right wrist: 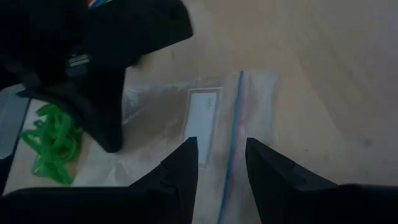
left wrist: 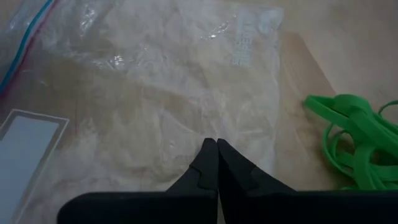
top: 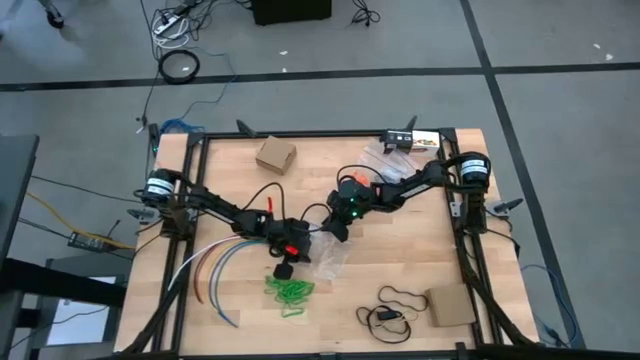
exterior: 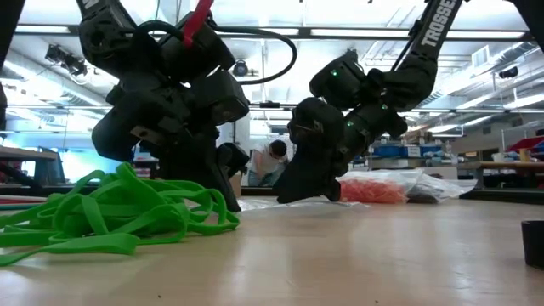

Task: Sort rubber bands
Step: Open the transparent zip bag

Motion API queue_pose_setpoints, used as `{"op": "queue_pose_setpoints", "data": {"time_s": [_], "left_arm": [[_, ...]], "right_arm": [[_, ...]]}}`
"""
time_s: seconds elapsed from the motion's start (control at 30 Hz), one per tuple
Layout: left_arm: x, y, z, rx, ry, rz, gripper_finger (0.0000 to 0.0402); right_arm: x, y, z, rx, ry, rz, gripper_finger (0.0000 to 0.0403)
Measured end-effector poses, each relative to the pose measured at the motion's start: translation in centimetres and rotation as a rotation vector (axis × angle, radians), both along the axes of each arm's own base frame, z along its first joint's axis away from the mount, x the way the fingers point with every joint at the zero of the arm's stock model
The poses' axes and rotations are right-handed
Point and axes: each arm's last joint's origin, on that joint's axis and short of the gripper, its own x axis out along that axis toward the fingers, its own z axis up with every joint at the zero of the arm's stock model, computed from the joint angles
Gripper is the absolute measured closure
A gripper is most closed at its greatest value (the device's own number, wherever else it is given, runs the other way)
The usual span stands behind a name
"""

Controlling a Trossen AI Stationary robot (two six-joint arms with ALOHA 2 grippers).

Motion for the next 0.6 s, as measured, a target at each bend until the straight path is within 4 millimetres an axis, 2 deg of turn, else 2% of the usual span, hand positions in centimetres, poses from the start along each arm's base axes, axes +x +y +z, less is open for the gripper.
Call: {"op": "queue_pose_setpoints", "data": {"time_s": [0.3, 0.6], "left_arm": [[0.0, 0.0, 0.0, -0.008, 0.007, 0.012, 0.0398], [0.0, 0.1, -0.1, -0.007, 0.004, 0.015, 0.0398]], "right_arm": [[-0.3, -1.2, -0.2, -0.015, 0.028, -0.05, 0.028], [-0.1, 0.1, 0.0, 0.033, 0.009, 0.044, 0.028]]}}
